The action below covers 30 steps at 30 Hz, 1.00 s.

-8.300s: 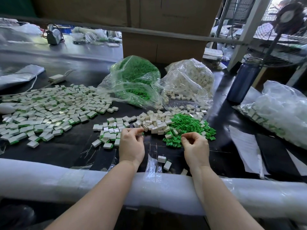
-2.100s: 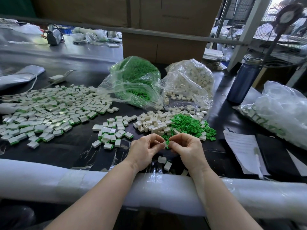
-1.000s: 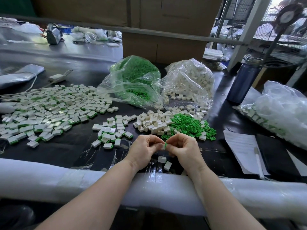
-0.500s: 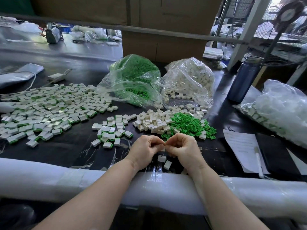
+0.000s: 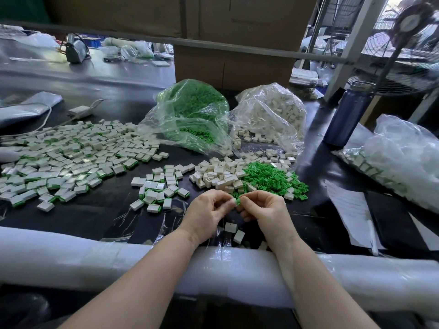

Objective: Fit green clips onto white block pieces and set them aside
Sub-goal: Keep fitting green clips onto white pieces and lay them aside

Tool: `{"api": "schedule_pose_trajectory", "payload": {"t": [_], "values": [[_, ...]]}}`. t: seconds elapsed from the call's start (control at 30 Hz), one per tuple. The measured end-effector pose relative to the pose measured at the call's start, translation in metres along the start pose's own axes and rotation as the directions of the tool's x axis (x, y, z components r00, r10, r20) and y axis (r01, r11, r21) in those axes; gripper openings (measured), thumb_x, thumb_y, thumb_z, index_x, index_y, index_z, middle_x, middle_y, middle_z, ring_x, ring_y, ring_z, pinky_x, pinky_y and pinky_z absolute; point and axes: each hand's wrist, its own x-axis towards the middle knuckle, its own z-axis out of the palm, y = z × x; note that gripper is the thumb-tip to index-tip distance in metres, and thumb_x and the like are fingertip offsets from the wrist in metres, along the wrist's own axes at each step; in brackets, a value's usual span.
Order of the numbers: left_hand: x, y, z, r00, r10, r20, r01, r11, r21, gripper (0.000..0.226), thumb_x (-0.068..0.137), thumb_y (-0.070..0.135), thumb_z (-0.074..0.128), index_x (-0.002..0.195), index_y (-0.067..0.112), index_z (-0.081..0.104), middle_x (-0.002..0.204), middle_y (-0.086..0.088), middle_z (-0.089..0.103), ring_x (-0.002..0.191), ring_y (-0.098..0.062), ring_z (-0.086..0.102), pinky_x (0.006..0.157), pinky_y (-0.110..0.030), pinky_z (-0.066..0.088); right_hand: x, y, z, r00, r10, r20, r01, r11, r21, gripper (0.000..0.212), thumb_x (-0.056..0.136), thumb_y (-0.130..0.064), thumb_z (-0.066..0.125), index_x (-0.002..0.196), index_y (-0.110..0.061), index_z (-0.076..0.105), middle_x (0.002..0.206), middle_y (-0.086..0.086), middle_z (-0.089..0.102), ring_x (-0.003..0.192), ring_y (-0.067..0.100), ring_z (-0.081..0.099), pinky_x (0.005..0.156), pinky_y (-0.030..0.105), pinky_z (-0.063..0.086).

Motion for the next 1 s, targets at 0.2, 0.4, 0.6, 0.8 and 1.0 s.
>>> {"api": "schedule_pose_trajectory", "payload": {"t": [0.2,0.4,0.6,0.8,1.0], "values": [[0.0001,0.0013,-0.0033,0.998,-0.046,0.041,0.047,0.999,-0.014,0.012,0.089,0.018,0.061,0.095,0.013,0.07,0.083,0.003,0.068,0.083,-0.012,0.063,0.083,-0.023,0.049,0.0002,-0.0005,0.003,1.0,-0.004,0.017,0.006,0.996,-0.089,0.012,0.086,0.0,0.062,0.075,-0.005,0.064,0.061,0.007,0.063,0.049,0.005,0.056,0.049,0.016,0.048],[-0.0003,0.0006,-0.0025,0.995,-0.084,0.061,0.081,0.995,0.058,0.014,0.089,0.022,0.06,0.096,0.017,0.071,0.09,0.0,0.071,0.09,-0.016,0.064,0.09,-0.036,0.049,0.0008,0.0017,0.0068,1.0,0.019,0.006,-0.017,0.98,-0.197,0.02,0.087,-0.002,0.061,0.07,-0.012,0.061,0.056,0.002,0.06,0.046,0.006,0.052,0.048,0.018,0.046],[-0.0008,0.0006,-0.0019,0.998,-0.054,0.042,0.05,0.995,0.092,0.015,0.089,0.019,0.061,0.099,0.013,0.071,0.091,0.002,0.069,0.091,-0.014,0.063,0.09,-0.032,0.048,0.0004,0.0009,0.0056,0.999,0.008,0.034,0.001,0.963,-0.271,0.02,0.086,-0.005,0.063,0.068,-0.015,0.062,0.06,0.005,0.062,0.052,0.01,0.054,0.053,0.022,0.049],[-0.0008,0.0028,-0.0003,0.995,0.091,0.04,-0.097,0.974,0.204,0.015,0.089,0.016,0.061,0.094,0.009,0.073,0.073,0.011,0.054,0.076,-0.009,0.052,0.075,-0.021,0.042,0.0021,0.0024,0.0051,1.0,0.01,0.016,-0.005,0.955,-0.296,0.022,0.085,-0.004,0.063,0.066,-0.016,0.062,0.059,0.006,0.062,0.052,0.013,0.054,0.053,0.023,0.048],[0.0001,-0.0007,-0.0004,0.999,0.035,0.024,-0.039,0.983,0.18,0.017,0.088,0.018,0.062,0.1,0.01,0.072,0.078,0.011,0.057,0.078,-0.006,0.053,0.072,-0.01,0.036,0.001,0.002,0.0043,0.999,-0.004,0.054,0.021,0.948,-0.317,0.023,0.085,-0.004,0.064,0.065,-0.017,0.061,0.059,0.006,0.062,0.049,0.007,0.053,0.052,0.021,0.047]]}}
